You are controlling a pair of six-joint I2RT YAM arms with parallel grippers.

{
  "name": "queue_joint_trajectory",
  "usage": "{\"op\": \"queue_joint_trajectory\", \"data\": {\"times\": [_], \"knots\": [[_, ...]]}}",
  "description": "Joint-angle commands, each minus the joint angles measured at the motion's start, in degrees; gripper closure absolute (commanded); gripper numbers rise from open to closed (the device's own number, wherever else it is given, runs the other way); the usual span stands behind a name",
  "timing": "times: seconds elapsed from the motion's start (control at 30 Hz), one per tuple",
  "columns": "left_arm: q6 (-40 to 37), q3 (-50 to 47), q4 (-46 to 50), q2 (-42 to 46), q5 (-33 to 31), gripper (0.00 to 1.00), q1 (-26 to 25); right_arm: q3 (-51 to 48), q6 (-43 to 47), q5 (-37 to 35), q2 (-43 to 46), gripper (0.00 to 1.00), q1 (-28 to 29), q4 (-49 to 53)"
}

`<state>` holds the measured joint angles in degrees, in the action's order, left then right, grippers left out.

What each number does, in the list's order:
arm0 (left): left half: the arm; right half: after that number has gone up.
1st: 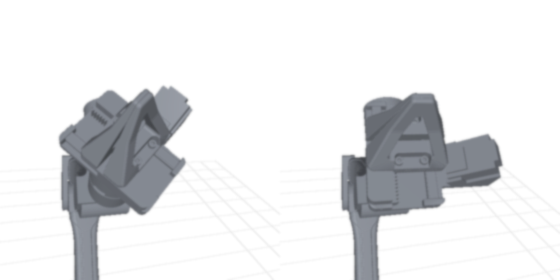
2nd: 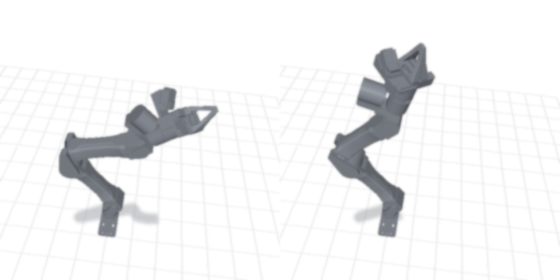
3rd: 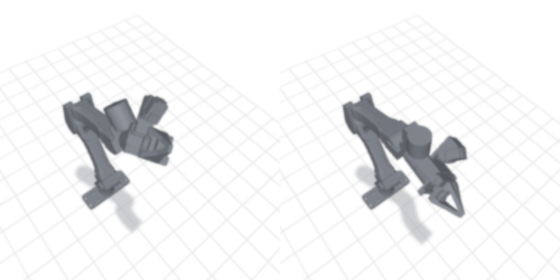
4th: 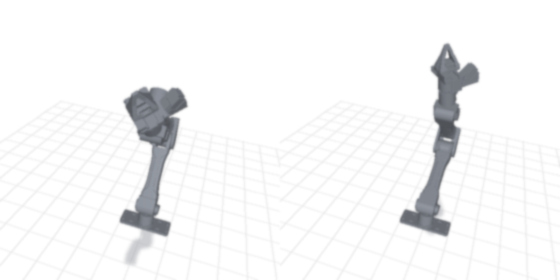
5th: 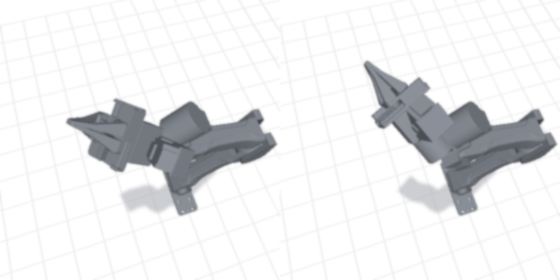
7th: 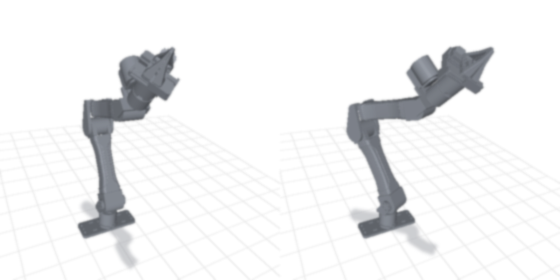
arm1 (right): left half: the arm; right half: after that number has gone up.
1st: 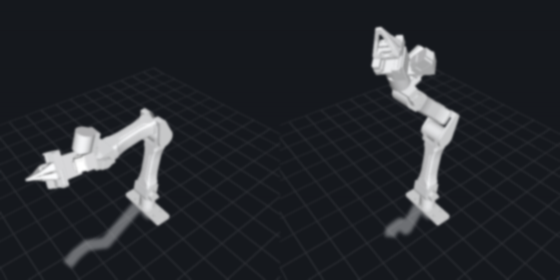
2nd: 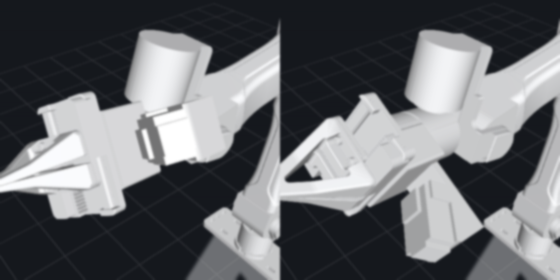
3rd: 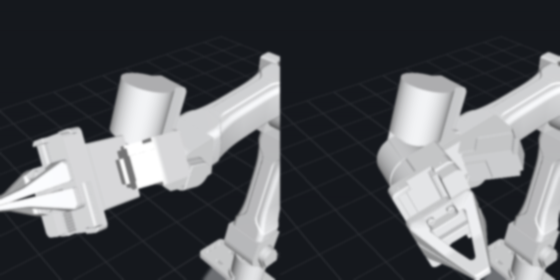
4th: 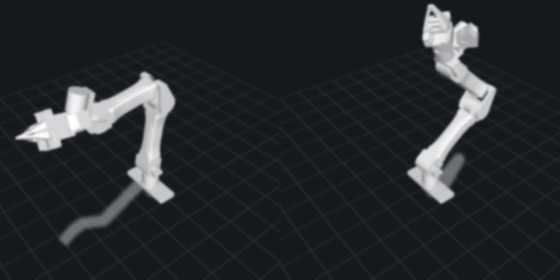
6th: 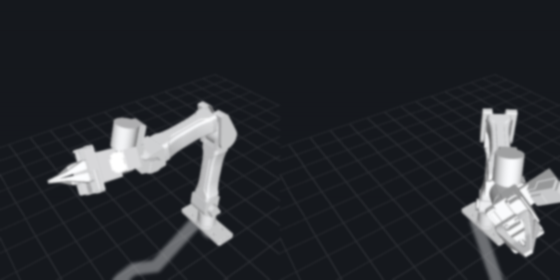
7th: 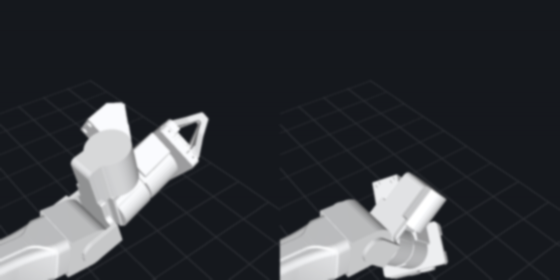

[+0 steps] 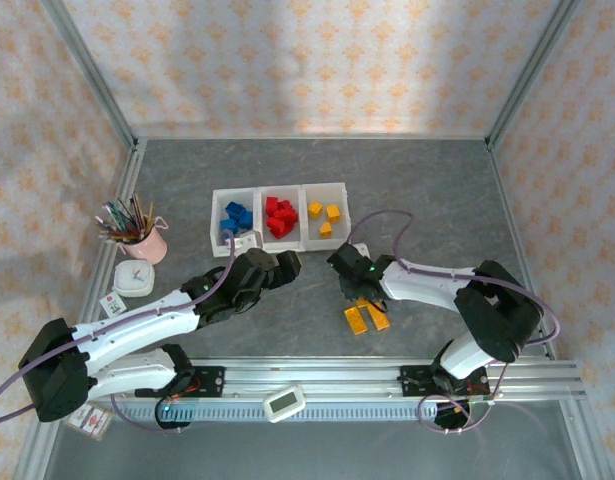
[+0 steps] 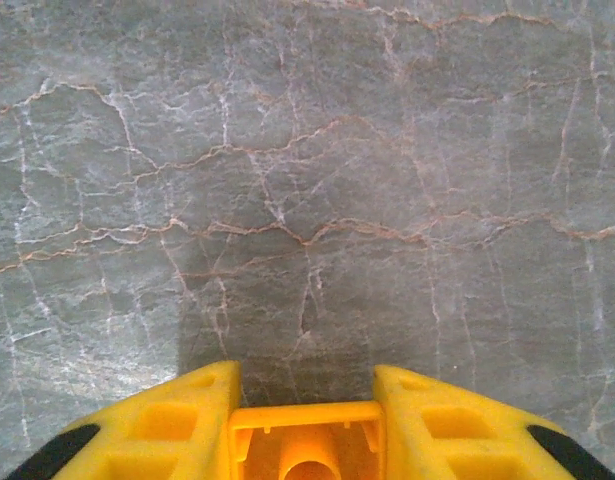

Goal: Sort the legos into containers by color
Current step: Pick up the lego from the bottom-center of the table, then place the lego in the container.

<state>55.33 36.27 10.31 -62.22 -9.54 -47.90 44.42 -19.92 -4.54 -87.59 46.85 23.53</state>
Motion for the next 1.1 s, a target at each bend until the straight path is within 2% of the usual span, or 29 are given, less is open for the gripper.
{"op": "queue_joint_trajectory", "data": {"times": [0.0,0.23,0.37,0.6,0.73,0.83,1.07], "knots": [[-2.02,1.79,1.45,0.79,-2.82,0.01,0.28,3.99,0.91,-2.02,1.66,0.67,-0.34,0.18],[-4.92,3.69,0.25,1.0,-2.71,0.01,3.6,14.37,3.28,-6.78,0.8,0.68,-1.09,-1.12],[-6.64,4.49,-0.66,1.31,-2.5,0.01,6.15,20.63,4.47,-8.27,-4.92,0.68,-3.48,-5.65],[-8.6,5.62,-1.96,0.8,-2.41,0.01,8.96,34.73,7.68,-10.61,-17.96,0.67,-7.06,-7.63],[-9.8,6.2,-2.62,-0.33,-1.25,0.01,9.4,40.75,8.81,-10.04,-22.77,0.58,-8.71,-6.04],[-10.28,7.16,-1.65,-1.24,-1.01,0.01,9.41,40.82,8.92,-8.37,-21.33,0.49,-8.71,-6.45],[-10.37,7.2,-1.09,-1.15,0.76,0.01,9.32,31.16,6.73,-6.04,-11.25,0.38,-8.71,-6.1]]}}
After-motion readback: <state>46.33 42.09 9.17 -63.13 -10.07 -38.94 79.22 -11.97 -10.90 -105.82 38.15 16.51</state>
